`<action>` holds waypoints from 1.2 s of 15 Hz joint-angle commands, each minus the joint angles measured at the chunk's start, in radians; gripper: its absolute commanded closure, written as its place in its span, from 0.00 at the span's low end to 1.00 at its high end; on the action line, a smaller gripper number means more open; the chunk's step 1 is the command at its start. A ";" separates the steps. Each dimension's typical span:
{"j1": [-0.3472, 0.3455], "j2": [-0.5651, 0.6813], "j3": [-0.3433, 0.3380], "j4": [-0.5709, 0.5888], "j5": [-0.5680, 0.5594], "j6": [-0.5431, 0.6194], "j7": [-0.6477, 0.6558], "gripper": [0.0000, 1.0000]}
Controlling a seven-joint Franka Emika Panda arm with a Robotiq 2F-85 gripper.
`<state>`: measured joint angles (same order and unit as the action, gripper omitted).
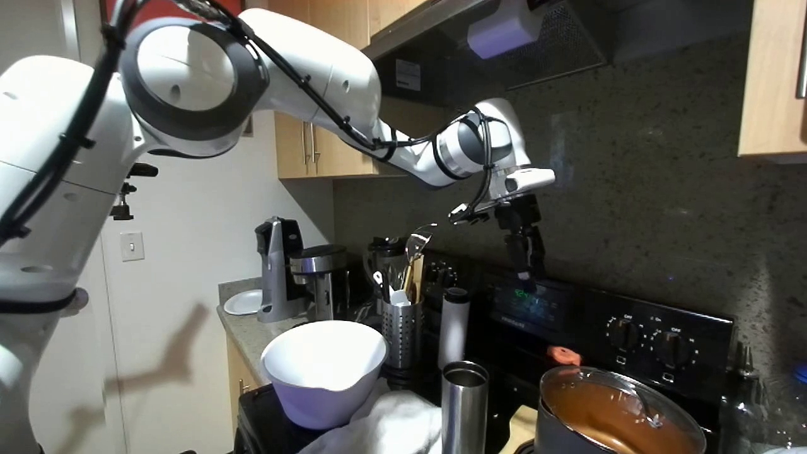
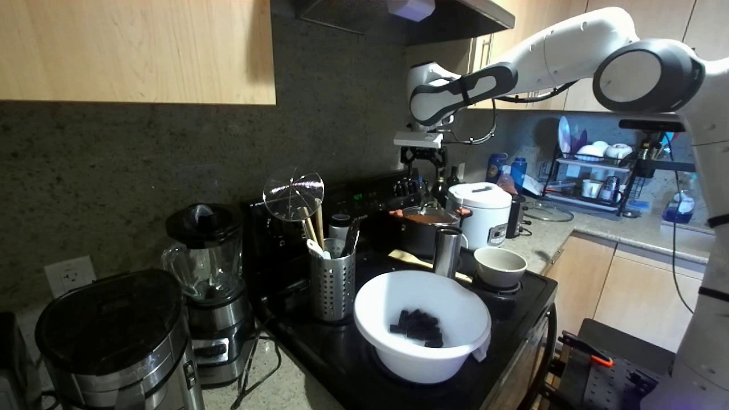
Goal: Put the glass lid on the grey pot
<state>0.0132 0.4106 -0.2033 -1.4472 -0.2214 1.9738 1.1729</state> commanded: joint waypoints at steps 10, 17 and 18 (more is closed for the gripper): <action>-0.011 -0.496 0.111 -0.697 -0.011 0.216 -0.266 0.00; -0.041 -0.816 0.188 -1.097 -0.017 0.366 -0.258 0.00; -0.045 -0.869 0.201 -1.156 -0.008 0.375 -0.259 0.00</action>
<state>0.0013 -0.2763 -0.0462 -2.4084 -0.2296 2.2891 0.9260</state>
